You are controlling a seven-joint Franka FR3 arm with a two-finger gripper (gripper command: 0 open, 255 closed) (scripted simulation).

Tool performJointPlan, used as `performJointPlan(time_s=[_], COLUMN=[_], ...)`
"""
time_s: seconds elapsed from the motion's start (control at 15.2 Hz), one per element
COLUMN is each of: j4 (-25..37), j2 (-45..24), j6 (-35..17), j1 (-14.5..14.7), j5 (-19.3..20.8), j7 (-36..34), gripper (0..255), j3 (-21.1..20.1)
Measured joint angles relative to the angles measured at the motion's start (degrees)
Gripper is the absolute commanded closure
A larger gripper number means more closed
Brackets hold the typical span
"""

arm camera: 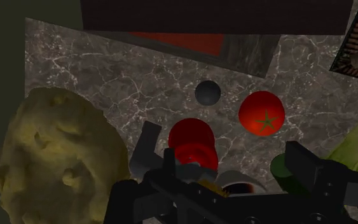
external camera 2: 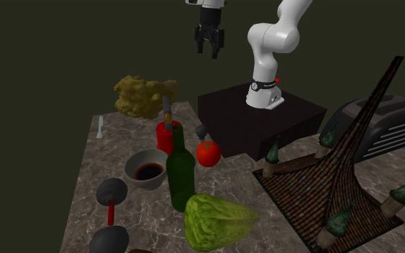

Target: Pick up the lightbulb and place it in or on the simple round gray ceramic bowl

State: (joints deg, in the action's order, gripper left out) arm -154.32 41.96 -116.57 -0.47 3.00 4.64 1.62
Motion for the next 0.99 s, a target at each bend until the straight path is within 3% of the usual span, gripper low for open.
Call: performJointPlan(time_s=[0.2,0.66,0.99], j4=[-4.18,-9.98,-10.86], j2=[-2.41,-15.54,-28.25], j6=[-6.58,-25.52,-39.04], j1=[0.37,1.72,5.38], j5=[-0.45,-2.16,-7.26], j7=[0.86,4.6,9.7], gripper=[0,0,0], j3=[0.86,3.9,6.85])
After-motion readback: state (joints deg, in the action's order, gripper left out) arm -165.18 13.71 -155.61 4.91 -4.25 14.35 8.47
